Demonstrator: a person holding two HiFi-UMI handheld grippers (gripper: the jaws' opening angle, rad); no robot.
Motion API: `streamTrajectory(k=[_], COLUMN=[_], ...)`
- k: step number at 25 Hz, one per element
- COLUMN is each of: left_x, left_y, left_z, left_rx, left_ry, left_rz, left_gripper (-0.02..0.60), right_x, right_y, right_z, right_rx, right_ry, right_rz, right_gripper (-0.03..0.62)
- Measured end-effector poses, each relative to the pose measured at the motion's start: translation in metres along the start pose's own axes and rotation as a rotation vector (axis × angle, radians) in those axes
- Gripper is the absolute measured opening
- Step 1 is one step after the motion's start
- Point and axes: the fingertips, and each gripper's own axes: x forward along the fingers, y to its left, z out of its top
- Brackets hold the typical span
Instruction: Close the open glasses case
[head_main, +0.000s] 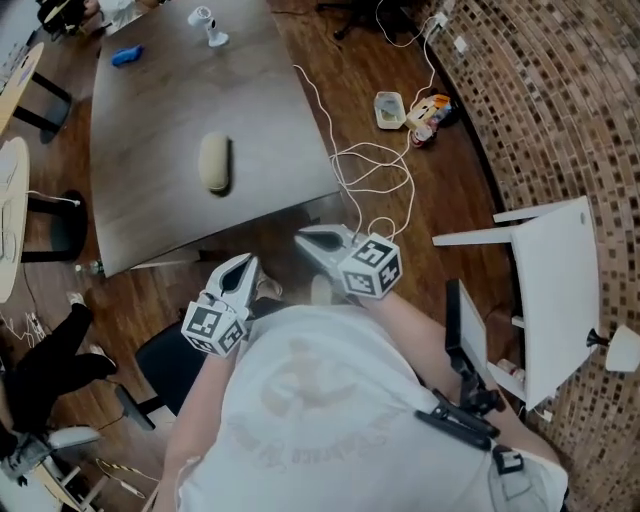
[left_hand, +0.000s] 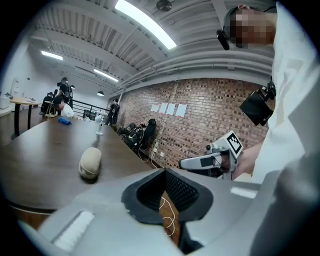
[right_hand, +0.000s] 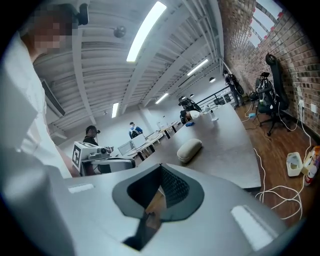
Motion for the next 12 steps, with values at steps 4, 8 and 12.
streamTrajectory(k=[4, 8, 12], left_x=[-0.001, -0.003, 0.004], left_y=[-0.011, -0.022, -0.030], left_z=[-0.004, -0.008, -0.009], left_rx=[0.007, 0.007, 0.021], left_ry=[-0.004, -0.008, -0.011], left_rz=[0.007, 0.010, 0.006], left_gripper=[0.006, 0.006, 0.006], right_x=[-0.008, -0.015, -0.024], right_y=[0.011, 0.018, 0.012], right_z=[-0.008, -0.013, -0.012], right_rx=[-0.023, -0.032, -0.041], right_ry=[-0.002, -0.003, -0.011], right_rz=[0.044, 0.057, 0.053], right_gripper=[0.008, 0.008, 0.008])
